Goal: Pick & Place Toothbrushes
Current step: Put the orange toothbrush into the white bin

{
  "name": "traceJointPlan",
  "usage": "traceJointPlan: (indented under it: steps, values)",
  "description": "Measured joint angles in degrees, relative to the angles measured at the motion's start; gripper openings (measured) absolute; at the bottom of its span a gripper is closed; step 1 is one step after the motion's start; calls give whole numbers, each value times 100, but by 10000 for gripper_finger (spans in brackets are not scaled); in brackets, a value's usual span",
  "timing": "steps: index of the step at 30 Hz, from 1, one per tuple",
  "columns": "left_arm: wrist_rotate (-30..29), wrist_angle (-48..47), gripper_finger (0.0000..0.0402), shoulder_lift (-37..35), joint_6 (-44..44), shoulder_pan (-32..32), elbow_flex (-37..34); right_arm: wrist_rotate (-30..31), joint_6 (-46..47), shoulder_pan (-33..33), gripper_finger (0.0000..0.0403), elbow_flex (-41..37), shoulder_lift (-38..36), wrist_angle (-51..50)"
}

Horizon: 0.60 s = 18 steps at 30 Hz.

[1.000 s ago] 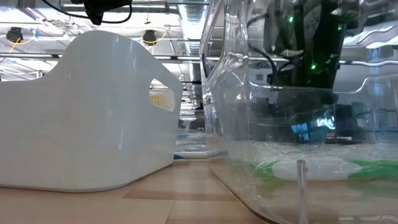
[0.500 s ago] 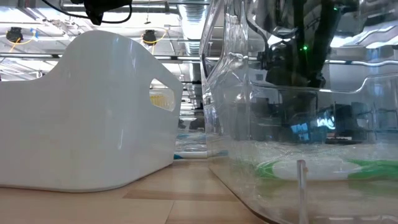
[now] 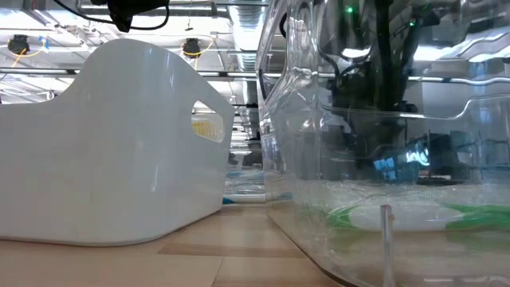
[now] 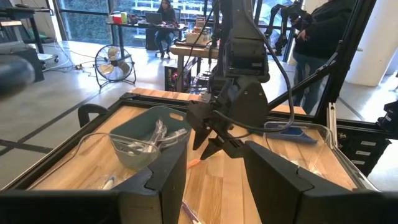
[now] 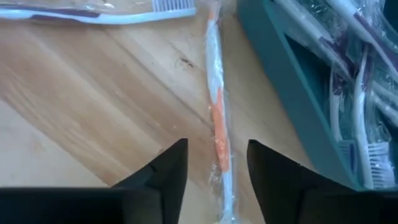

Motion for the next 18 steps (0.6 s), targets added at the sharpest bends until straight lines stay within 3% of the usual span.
traceJointPlan:
  steps: [9, 18]
  values:
    - [0, 0, 153, 2, 0, 0, 0, 14, -178, -62, 187, -5, 423, 67]
    - [0, 34, 153, 70, 0, 0, 2, 22, -207, -67, 168, 4, 758, 30]
